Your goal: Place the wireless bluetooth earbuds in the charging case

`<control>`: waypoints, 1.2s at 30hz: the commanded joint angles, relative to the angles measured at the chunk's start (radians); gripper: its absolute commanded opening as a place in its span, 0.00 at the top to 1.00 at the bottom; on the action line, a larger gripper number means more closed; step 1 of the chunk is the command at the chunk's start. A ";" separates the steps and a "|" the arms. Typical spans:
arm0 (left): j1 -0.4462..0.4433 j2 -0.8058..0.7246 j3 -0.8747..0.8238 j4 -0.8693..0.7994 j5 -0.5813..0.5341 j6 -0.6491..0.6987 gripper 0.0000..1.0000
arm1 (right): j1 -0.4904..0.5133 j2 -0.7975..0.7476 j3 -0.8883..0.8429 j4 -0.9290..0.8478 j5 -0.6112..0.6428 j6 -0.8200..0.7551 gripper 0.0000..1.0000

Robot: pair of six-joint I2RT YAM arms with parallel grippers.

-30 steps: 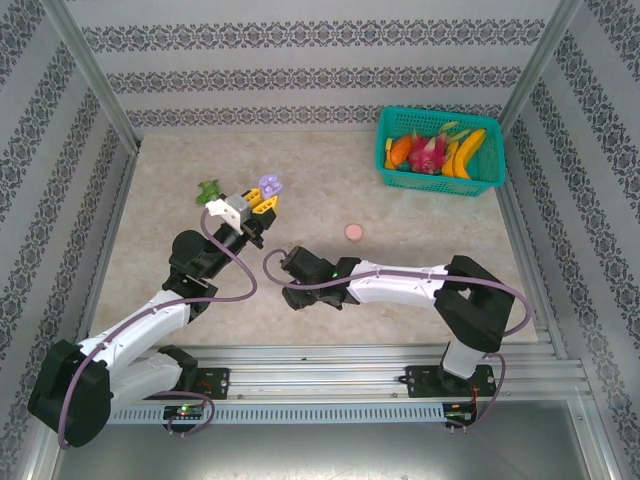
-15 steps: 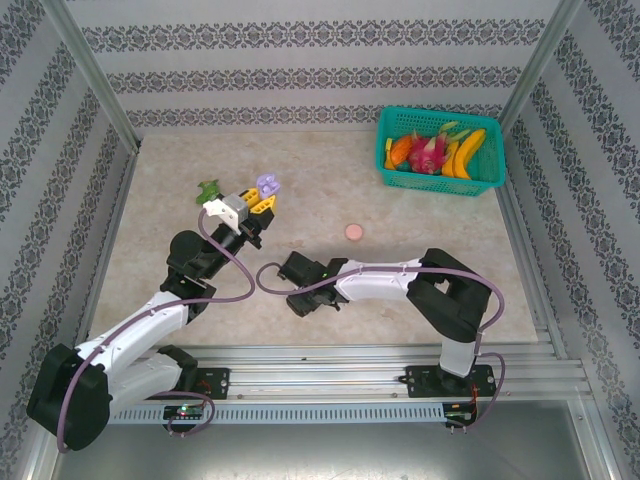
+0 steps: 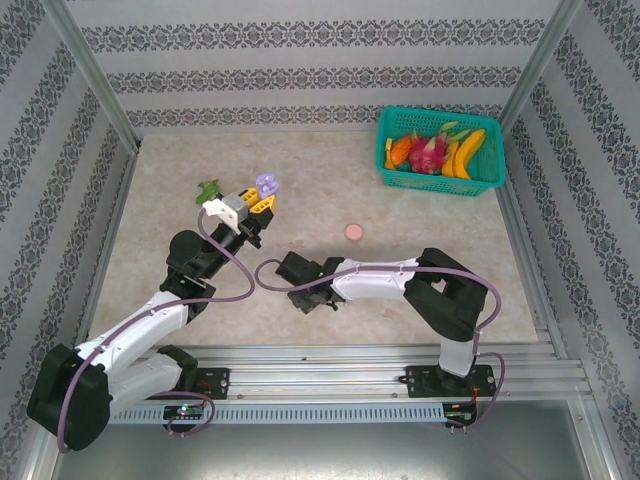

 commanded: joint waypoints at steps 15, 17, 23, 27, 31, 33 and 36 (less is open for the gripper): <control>0.013 -0.009 0.011 0.017 0.000 -0.022 1.00 | -0.017 0.002 0.055 -0.177 0.086 0.181 0.65; 0.014 -0.010 0.009 0.018 0.000 -0.022 1.00 | -0.018 0.005 0.063 -0.187 0.086 0.177 0.64; 0.014 -0.009 0.008 0.018 -0.001 -0.020 1.00 | -0.019 0.012 0.064 -0.191 0.085 0.144 0.64; 0.015 -0.009 0.009 0.017 0.000 -0.019 1.00 | -0.019 0.006 0.061 -0.186 0.069 0.108 0.64; 0.015 -0.009 0.011 0.016 -0.001 -0.019 1.00 | -0.018 -0.009 0.053 -0.179 0.035 0.081 0.63; 0.014 -0.008 0.009 0.016 -0.001 -0.020 1.00 | -0.018 -0.015 0.048 -0.175 0.018 0.070 0.62; 0.014 -0.008 0.010 0.016 -0.001 -0.020 1.00 | -0.018 -0.023 0.039 -0.173 -0.005 0.059 0.62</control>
